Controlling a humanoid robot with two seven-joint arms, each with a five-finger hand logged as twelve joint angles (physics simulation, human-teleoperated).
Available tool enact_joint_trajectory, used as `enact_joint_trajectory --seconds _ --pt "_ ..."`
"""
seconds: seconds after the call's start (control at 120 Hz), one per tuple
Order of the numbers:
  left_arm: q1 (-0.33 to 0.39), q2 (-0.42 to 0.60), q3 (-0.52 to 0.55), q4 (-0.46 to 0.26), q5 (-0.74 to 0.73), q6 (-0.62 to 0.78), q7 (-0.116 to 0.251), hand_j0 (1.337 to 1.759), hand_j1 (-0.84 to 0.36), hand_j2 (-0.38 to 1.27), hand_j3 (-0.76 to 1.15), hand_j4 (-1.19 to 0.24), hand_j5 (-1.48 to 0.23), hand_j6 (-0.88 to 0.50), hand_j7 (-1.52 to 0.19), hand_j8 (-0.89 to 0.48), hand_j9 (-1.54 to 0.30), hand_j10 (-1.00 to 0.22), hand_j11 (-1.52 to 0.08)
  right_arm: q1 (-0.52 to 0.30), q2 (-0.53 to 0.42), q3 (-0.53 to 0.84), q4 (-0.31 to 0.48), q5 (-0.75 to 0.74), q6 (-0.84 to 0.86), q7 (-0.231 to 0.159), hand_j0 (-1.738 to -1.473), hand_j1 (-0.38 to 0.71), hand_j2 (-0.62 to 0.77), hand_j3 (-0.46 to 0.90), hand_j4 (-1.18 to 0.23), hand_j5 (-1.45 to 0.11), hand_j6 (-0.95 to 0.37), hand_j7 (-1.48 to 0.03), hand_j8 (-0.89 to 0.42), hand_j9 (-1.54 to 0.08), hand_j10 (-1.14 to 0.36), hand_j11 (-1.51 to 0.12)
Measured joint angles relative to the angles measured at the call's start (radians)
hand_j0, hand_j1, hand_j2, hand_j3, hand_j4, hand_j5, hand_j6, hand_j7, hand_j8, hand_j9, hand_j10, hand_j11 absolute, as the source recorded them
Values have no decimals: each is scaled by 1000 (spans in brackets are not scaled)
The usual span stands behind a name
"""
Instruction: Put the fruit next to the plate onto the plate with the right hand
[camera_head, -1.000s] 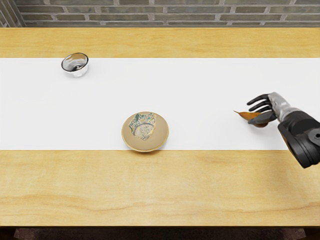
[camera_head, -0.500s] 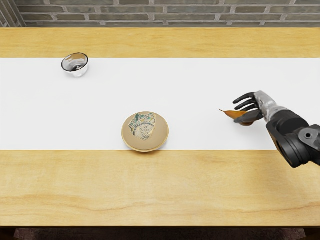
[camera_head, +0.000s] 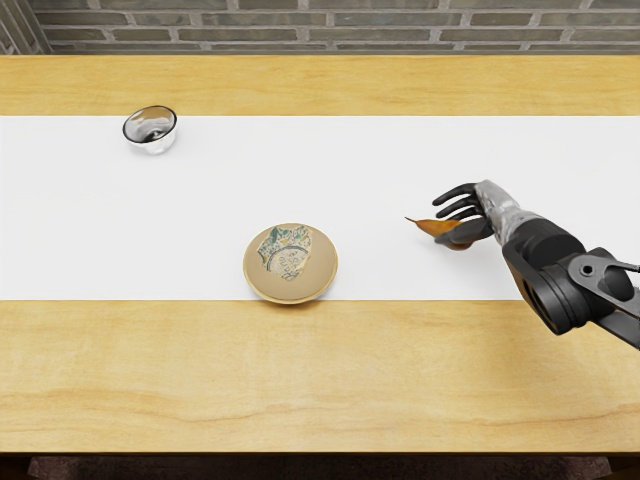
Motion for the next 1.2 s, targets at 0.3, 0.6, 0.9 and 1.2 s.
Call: enact_joint_trajectory --seconds 0.3,0.6,0.9,1.2 --pt "0 0 0 0 0 0 0 1658 349 0 0 0 0 0 0 0 0 0 0 1 46 9 0 -1 0 0 -1657 319 107 0 -618 -828 -625 -814 -461 -816 -465 -814" --pt "0 0 0 0 0 0 0 1658 349 0 0 0 0 0 0 0 0 0 0 1 93 27 0 -2 0 0 -1657 319 101 0 -617 -822 -623 -811 -466 -813 -465 -811" --pt "0 0 0 0 0 0 0 1658 349 0 0 0 0 0 0 0 0 0 0 2 154 32 0 -8 0 0 -1657 322 123 0 -617 -821 -623 -811 -474 -808 -476 -811" --pt "0 0 0 0 0 0 0 1658 349 0 0 0 0 0 0 0 0 0 0 18 207 30 -1 -16 0 0 -1657 325 131 0 -617 -823 -623 -811 -476 -806 -473 -811"
